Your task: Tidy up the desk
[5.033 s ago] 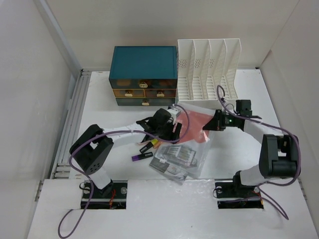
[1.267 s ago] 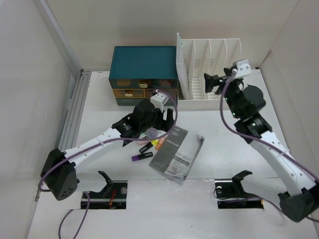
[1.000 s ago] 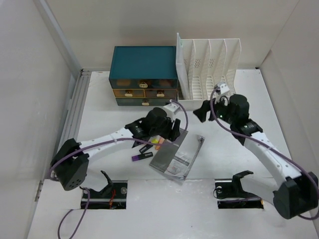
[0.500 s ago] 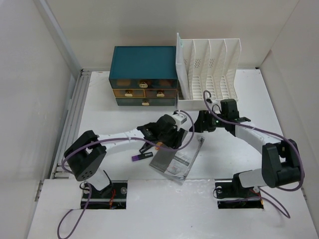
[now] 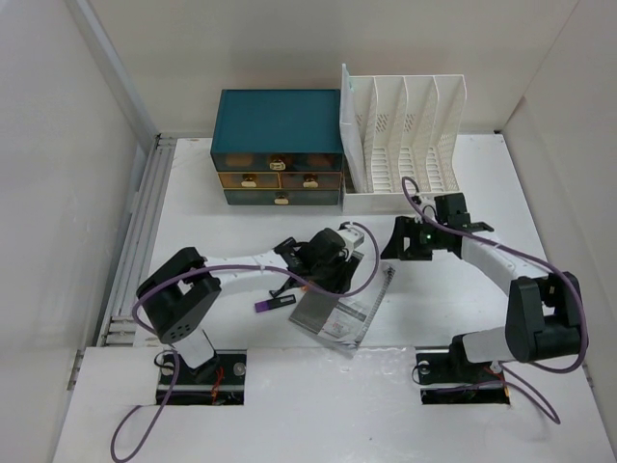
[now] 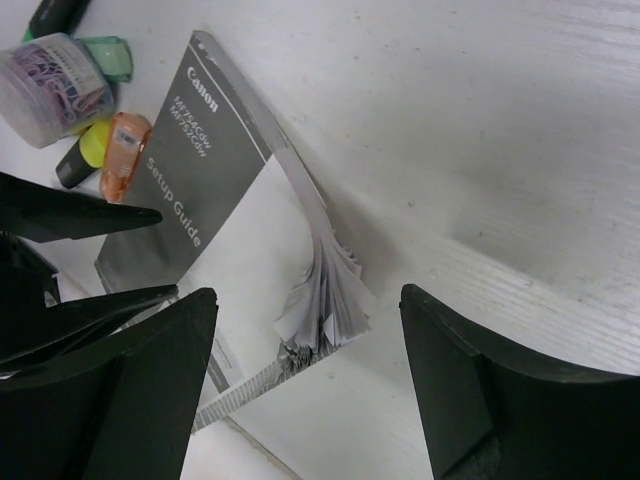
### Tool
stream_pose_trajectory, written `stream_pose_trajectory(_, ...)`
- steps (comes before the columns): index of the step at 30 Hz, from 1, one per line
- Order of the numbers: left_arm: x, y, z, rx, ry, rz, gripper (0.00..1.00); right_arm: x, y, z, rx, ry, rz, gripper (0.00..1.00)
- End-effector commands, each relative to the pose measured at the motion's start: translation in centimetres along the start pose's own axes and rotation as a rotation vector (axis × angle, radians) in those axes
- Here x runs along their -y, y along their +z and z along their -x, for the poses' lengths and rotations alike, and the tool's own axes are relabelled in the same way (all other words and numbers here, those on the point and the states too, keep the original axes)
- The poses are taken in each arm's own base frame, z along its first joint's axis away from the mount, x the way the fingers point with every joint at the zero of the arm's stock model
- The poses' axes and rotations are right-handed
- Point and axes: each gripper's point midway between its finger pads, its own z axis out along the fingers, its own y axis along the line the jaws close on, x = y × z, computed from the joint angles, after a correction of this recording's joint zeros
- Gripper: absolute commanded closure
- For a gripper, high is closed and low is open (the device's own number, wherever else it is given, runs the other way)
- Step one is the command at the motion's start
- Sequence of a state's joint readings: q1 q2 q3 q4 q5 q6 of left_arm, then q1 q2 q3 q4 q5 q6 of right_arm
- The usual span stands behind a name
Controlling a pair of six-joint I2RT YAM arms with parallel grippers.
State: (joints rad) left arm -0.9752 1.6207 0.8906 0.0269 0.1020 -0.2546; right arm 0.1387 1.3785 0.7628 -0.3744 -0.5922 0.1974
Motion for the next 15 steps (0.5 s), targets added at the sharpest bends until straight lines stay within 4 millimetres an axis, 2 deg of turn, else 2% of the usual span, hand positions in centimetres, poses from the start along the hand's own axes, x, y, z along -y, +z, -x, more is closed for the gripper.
stream_pose_trajectory(1, 0.5, 0.3, 1.3, 0.028, 0.013, -0.009, 0.53, 0.4, -0.6, 0.9, 0.007, -0.010, -0.052, 0.21)
stream_pose_trajectory(3, 0.5, 0.3, 1.3, 0.028, 0.013, -0.009, 0.53, 1.0, -0.2, -0.2, -0.042, 0.000, -0.062, 0.21)
stream_pose_trajectory(7, 0.6, 0.2, 1.1, 0.017, 0.013, -0.015, 0.53, 0.9, 0.5, -1.3, -0.110, 0.018, -0.023, 0.22)
stream_pose_trajectory(12, 0.8, 0.4, 1.1, 0.012, 0.013, -0.023, 0.53, 1.1, 0.8, -2.2, -0.131, 0.032, -0.015, 0.25)
stream_pose_trajectory(13, 0.9, 0.4, 1.6, 0.021, 0.014, -0.026, 0.53, 0.8, 0.9, -2.0, -0.124, 0.027, 0.003, 0.25)
stream_pose_trajectory(15, 1.1, 0.8, 0.9, -0.004, 0.013, -0.045, 0.53, 0.1, 1.0, -2.3, -0.137, 0.018, 0.034, 0.25)
